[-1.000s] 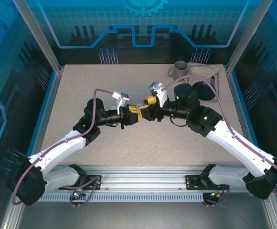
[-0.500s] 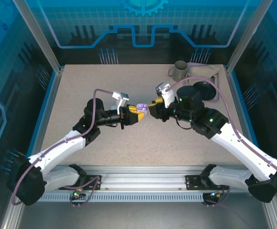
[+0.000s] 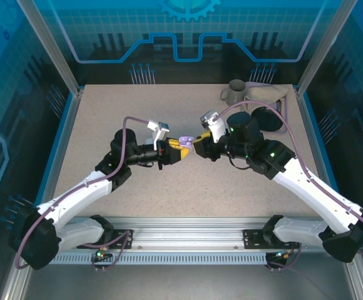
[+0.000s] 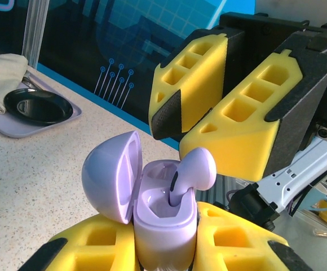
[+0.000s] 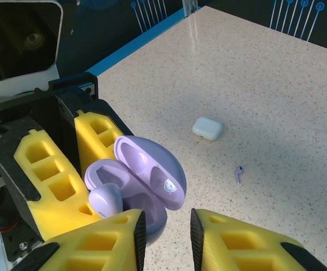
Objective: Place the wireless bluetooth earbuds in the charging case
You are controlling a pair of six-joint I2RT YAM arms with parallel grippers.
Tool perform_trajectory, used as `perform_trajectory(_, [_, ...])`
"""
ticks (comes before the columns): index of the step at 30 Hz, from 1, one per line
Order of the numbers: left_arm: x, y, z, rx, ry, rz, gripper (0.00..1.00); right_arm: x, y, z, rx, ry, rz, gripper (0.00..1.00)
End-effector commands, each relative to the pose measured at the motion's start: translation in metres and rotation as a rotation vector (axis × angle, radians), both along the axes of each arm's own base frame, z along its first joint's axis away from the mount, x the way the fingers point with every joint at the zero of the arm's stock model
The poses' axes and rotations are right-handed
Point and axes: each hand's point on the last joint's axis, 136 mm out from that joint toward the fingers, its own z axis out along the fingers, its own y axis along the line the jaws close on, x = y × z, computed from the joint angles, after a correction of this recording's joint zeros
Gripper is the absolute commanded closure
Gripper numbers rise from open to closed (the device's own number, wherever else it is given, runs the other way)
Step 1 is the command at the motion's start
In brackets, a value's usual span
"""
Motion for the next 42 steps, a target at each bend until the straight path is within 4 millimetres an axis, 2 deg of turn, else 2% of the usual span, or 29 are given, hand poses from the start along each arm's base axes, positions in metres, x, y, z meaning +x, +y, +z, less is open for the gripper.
perform_trajectory(1, [-0.005, -0.002, 0.028, -0.034, -0.085, -0.019, 0.87, -0.006, 0.008, 0.011, 0.018, -0.005, 0.055, 0.70])
perform_trajectory(12, [-0.006, -0.002, 0.028, -0.032, -0.083, -0.024, 0.87, -0.010, 0.020, 0.016, 0.025, -0.008, 0.095, 0.69])
perform_trajectory(30, [-0.010, -0.004, 0.029, -0.025, -0.092, -0.049, 0.87, -0.007, 0.024, 0.020, 0.020, -0.015, 0.094, 0.65])
perform_trajectory(37, [-0.005, 0.004, 0.026, -0.003, -0.108, 0.018, 0.87, 0.000, 0.003, 0.035, 0.032, -0.085, -0.014, 0.58])
perform_trajectory(42, [-0.005, 0.014, 0.022, 0.010, -0.098, 0.052, 0.87, 0.019, -0.027, 0.022, -0.018, -0.076, -0.193, 0.57])
